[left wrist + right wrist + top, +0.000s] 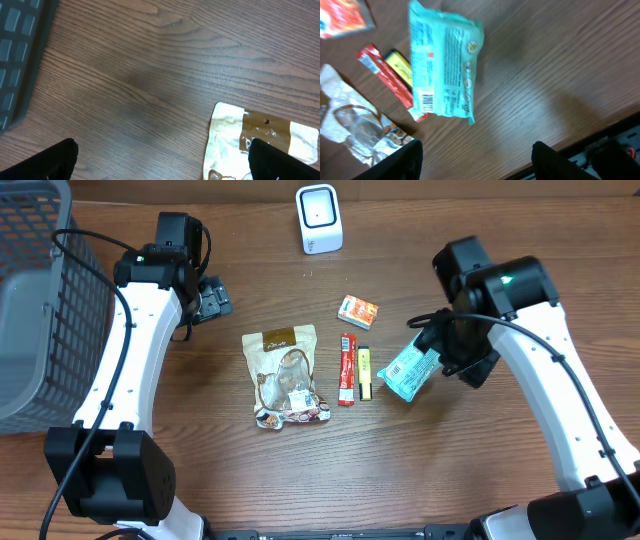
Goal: Scan the item barcode
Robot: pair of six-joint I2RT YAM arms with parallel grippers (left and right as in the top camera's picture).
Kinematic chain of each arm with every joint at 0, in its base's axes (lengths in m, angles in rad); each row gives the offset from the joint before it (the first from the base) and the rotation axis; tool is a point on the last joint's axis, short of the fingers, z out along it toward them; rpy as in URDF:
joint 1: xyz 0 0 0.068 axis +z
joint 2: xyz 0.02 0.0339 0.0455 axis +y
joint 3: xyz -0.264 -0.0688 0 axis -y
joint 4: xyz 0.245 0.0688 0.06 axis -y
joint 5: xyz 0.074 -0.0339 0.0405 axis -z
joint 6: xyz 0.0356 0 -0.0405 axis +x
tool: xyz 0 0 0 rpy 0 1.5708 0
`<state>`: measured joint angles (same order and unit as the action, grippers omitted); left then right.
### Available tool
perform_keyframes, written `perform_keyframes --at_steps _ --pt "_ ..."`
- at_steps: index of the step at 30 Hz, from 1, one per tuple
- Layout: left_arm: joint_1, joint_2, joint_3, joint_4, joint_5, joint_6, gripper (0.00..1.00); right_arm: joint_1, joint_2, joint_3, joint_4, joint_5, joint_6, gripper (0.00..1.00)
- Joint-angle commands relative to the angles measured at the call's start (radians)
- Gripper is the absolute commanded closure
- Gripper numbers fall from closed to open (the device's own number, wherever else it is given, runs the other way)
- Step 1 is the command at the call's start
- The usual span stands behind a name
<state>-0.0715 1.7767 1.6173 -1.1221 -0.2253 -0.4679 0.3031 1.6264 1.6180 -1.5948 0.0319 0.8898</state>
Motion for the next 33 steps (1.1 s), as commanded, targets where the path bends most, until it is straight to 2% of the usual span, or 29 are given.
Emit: perform_keyframes --at_steps 1,12,18,21,27,30,33 --pt "-0.001 -0.003 0.017 0.001 -0.014 0.000 0.00 0.005 0.003 -0.063 0.043 -0.019 0.031 0.30" --pt "-0.001 -0.003 0.017 0.001 -0.014 0.000 0.00 0.005 0.004 -0.243 0.265 -0.034 0.031 0.40" --pt "-0.001 -0.003 0.017 0.001 -0.013 0.000 0.00 0.005 0.004 -0.305 0.388 -0.034 0.031 0.51" --pt "-0.001 -0.003 0.017 0.001 -0.014 0.000 0.00 0.005 0.004 -0.338 0.434 -0.034 0.031 0.52" --pt "-0.001 -0.003 0.017 0.001 -0.013 0.000 0.00 0.004 0.004 -0.365 0.450 -0.030 0.030 0.53" --pt "-0.001 -0.003 0.017 0.001 -0.014 0.000 0.00 -0.001 0.002 -0.360 0.448 -0.032 0.029 0.59" --pt "-0.001 -0.003 0.017 0.001 -0.014 0.000 0.00 -0.014 -0.002 -0.338 0.430 -0.035 0.023 0.59"
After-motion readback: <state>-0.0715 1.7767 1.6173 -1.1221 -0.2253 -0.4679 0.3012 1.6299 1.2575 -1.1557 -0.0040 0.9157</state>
